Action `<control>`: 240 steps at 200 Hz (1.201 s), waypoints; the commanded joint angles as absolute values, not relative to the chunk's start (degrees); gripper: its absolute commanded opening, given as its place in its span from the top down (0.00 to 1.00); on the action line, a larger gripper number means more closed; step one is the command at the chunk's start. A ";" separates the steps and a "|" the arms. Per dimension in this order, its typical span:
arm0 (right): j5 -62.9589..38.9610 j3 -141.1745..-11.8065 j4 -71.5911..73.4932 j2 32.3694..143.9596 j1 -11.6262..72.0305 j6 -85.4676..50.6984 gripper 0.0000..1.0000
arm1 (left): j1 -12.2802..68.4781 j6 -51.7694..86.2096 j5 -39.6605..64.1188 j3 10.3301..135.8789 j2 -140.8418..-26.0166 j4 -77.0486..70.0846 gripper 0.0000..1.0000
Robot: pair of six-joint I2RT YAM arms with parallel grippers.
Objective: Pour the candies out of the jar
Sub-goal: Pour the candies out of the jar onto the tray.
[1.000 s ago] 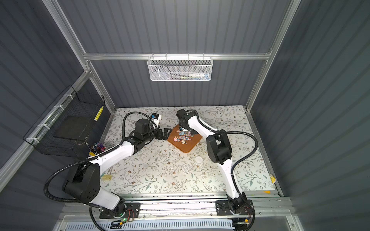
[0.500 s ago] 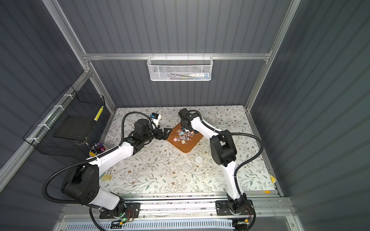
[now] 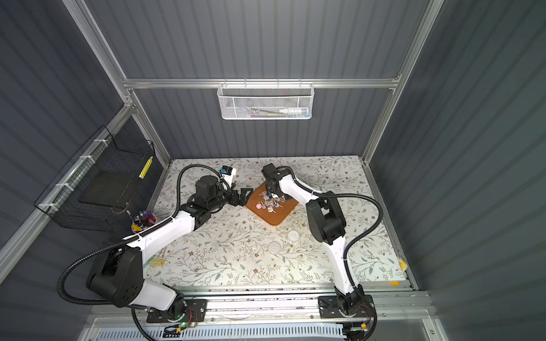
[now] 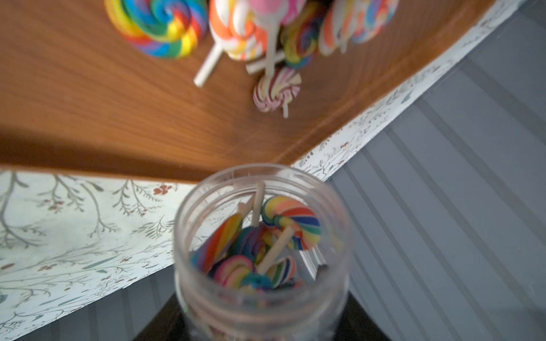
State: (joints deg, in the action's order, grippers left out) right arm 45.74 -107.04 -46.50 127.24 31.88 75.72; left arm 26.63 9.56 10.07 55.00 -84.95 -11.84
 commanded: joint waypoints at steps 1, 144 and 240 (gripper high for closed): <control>47.89 -106.36 -45.13 124.46 31.69 80.45 0.67 | 26.28 9.14 10.17 54.58 -83.34 -12.48 0.00; 45.17 -110.92 -48.26 128.45 32.64 78.75 0.65 | 26.28 8.68 9.66 54.14 -82.25 -12.74 0.00; 46.89 -108.39 -45.06 128.25 32.86 80.80 0.65 | 26.19 8.83 10.37 54.24 -82.38 -13.37 0.00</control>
